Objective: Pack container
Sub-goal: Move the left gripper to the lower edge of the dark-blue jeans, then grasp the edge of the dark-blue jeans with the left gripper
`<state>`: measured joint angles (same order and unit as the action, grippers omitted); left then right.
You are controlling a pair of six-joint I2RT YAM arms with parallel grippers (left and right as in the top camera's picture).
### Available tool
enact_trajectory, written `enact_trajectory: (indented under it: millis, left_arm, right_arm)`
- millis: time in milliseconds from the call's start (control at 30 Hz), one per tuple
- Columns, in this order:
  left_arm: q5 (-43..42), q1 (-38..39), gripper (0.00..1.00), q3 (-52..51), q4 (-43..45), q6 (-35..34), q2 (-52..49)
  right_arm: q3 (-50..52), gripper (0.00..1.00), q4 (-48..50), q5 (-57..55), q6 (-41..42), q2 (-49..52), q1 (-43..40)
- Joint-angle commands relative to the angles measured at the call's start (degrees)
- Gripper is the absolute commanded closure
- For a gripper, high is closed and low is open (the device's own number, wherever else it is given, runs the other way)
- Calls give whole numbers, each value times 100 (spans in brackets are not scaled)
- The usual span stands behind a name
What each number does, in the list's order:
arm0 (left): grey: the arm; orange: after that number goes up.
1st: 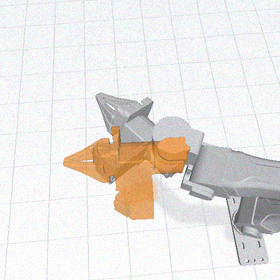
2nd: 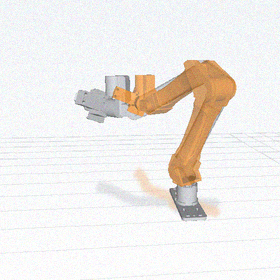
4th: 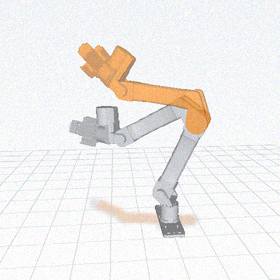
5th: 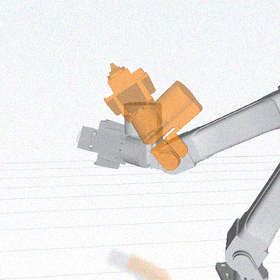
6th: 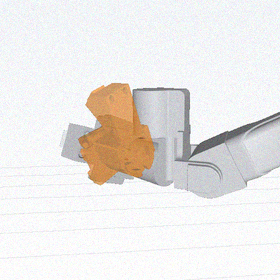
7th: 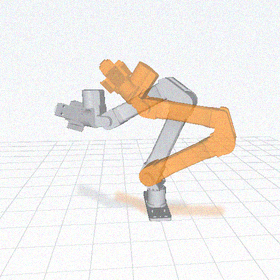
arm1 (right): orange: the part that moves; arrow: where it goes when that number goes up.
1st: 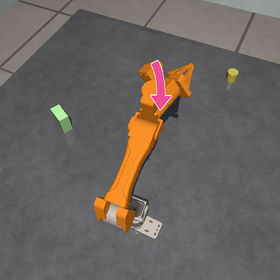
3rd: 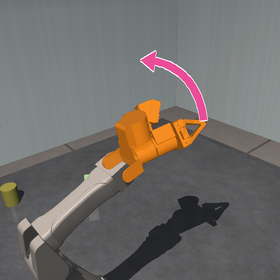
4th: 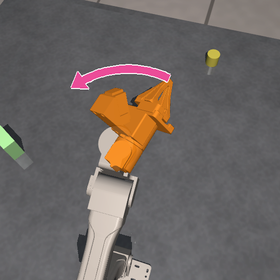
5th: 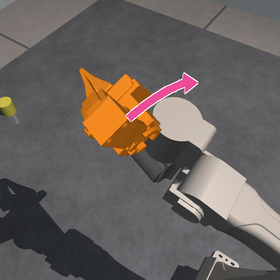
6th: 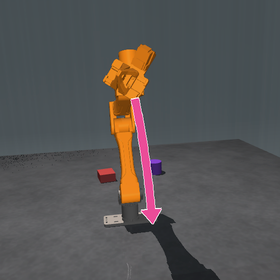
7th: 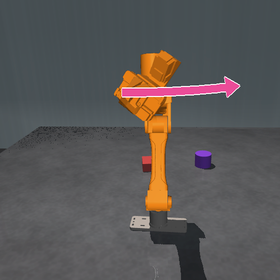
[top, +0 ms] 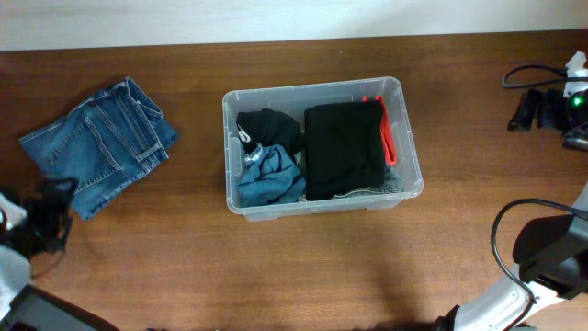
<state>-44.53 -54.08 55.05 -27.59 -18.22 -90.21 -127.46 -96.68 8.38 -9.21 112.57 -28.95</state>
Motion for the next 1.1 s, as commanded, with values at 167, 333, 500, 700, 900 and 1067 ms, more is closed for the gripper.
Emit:
enact_trajectory:
  millis: [167,333,500,700,900,1067]
  left_arm:
    - [385,-328,1,-1012,588,96,66]
    - [651,-328,1,-1012,553,-188,-31]
    - [841,-328,1,-1012,625,-188,-348]
    - [835,-330,1,-1012,942,-181,-837]
    - [839,-328,1,-1012,1248,-184,-1097]
    - [841,-328,1,-1012,1381,-181,-1119]
  right_arm:
    - [-11,2,2,-26,2,-46,4]
    - [-11,2,2,-26,2,-46,4]
    - [-11,2,2,-26,2,-46,4]
    - [-11,2,2,-26,2,-46,4]
    - [-11,2,2,-26,2,-46,4]
    - [-11,2,2,-26,2,-46,4]
